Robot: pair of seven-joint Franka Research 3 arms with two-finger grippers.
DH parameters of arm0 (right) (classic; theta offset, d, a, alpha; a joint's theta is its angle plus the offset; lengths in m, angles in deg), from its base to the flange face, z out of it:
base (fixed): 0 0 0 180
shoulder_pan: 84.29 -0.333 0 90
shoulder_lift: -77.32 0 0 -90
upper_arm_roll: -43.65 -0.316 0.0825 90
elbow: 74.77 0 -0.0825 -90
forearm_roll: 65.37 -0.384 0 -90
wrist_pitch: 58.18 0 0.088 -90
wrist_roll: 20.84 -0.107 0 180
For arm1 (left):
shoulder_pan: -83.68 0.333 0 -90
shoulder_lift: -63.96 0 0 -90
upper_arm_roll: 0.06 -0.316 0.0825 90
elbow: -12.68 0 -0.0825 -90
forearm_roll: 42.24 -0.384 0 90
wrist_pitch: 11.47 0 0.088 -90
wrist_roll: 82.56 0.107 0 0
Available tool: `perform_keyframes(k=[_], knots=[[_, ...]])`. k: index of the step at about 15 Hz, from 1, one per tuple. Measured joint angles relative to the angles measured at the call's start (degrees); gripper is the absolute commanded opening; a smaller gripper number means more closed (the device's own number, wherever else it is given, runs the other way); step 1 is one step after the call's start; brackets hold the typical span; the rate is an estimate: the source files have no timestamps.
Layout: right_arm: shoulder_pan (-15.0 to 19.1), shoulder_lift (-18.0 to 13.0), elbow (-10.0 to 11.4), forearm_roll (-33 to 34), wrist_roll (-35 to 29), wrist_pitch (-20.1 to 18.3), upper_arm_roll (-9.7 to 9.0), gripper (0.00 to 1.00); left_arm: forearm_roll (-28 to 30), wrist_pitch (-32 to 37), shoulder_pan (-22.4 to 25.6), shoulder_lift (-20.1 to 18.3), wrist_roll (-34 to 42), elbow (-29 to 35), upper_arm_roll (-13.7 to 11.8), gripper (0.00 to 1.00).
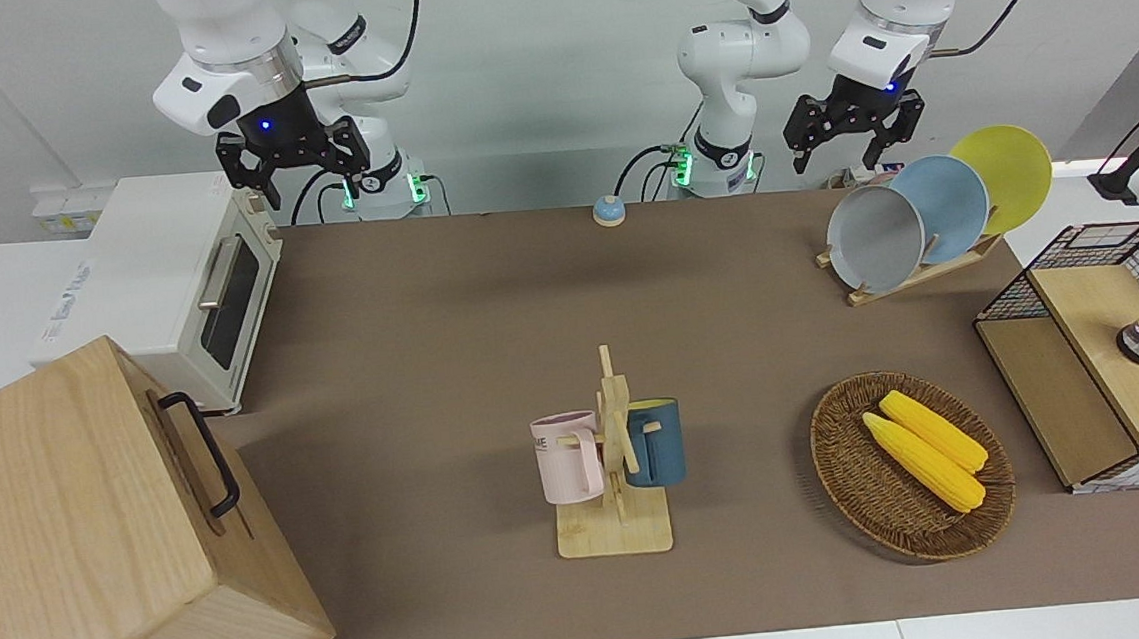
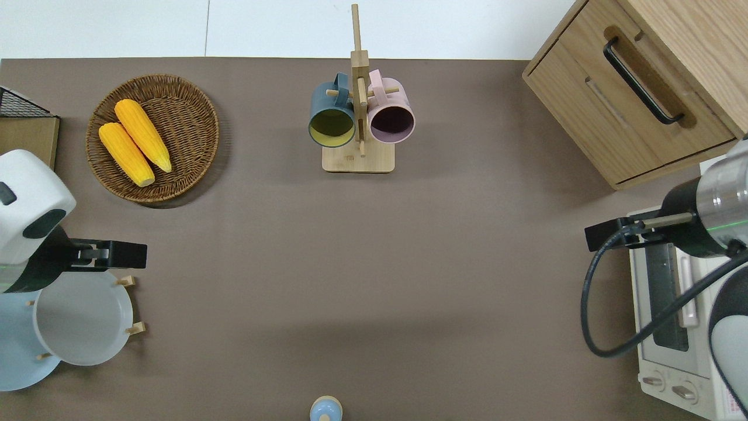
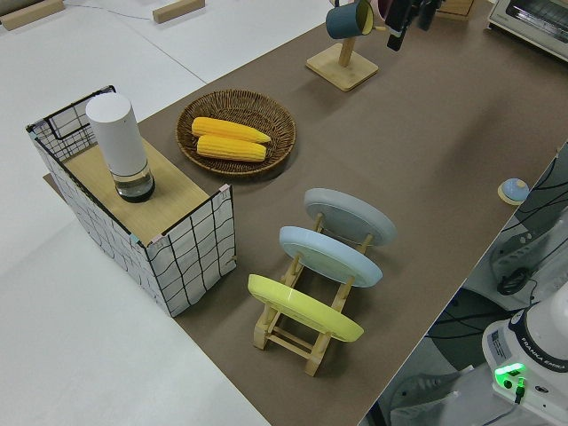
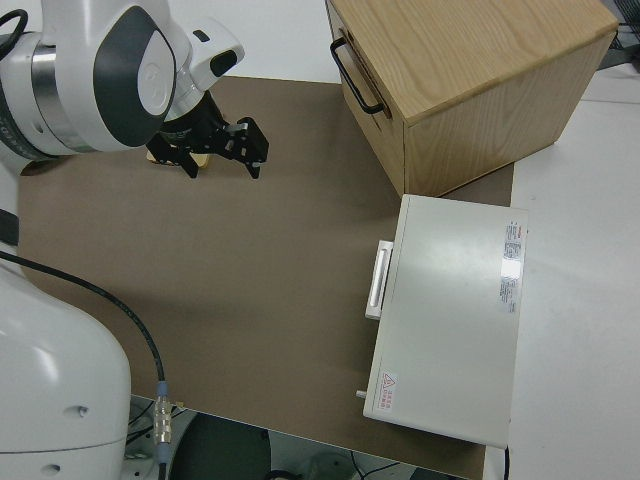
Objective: Pick gray plate from low plate rack and place it on table with left arm
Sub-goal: 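Lower the left gripper down to the gray plate's rim in the rack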
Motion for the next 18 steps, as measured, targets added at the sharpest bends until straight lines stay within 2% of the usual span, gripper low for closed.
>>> perform_keyframes(k=[10, 13, 18], knots=[[0.0, 0.0, 0.0, 0.0, 0.0, 0.0, 0.0, 0.99, -0.67, 0.38, 0.03, -0.21, -0.09, 0.61, -0.23, 1.0], [0.0, 0.0, 0.0, 0.0, 0.0, 0.0, 0.0, 0.99, -3.1, 0.76, 0.04, -0.36, -0.1, 1.87, -0.29, 1.0], [0.0, 0.0, 0.0, 0.0, 0.0, 0.0, 0.0, 0.987, -3.78, 0.46, 0.09, -2.23, 0.14, 5.2, -1.29, 1.0]])
